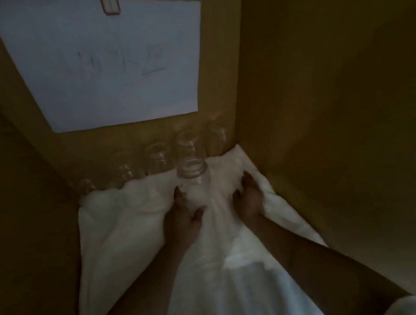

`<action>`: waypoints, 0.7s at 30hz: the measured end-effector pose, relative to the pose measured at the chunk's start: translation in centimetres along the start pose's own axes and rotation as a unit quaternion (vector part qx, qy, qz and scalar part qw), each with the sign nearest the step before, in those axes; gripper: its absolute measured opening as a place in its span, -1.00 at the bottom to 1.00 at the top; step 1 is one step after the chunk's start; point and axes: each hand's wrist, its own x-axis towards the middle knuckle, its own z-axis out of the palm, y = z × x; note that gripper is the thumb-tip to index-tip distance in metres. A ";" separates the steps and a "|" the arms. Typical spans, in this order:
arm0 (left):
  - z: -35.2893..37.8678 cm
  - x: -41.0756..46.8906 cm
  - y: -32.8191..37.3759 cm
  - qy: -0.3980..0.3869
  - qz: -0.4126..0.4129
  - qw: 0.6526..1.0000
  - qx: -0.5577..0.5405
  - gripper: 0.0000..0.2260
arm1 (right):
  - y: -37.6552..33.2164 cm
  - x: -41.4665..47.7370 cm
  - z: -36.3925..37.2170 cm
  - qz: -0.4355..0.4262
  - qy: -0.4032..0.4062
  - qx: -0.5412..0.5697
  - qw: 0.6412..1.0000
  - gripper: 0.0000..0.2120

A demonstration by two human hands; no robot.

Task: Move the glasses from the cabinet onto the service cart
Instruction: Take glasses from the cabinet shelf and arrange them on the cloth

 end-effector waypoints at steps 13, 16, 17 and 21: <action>1.4 2.4 7.9 -0.085 0.078 0.989 -0.096 -0.22 | 5.5 -4.8 -2.9 -0.186 -0.072 -0.312 0.929 -0.10; 2.9 2.4 8.1 -0.110 0.076 0.988 -0.083 -0.23 | 6.2 -5.2 -3.3 -0.187 -0.066 -0.290 0.936 -0.30; 3.4 2.3 8.0 -0.113 0.069 0.987 -0.086 -0.24 | 6.4 -5.3 -3.3 -0.189 -0.075 -0.289 0.935 -0.37; 5.1 2.5 7.1 -0.103 0.042 0.987 -0.113 -0.24 | 7.0 -4.9 -3.0 -0.176 -0.068 -0.278 0.942 -0.37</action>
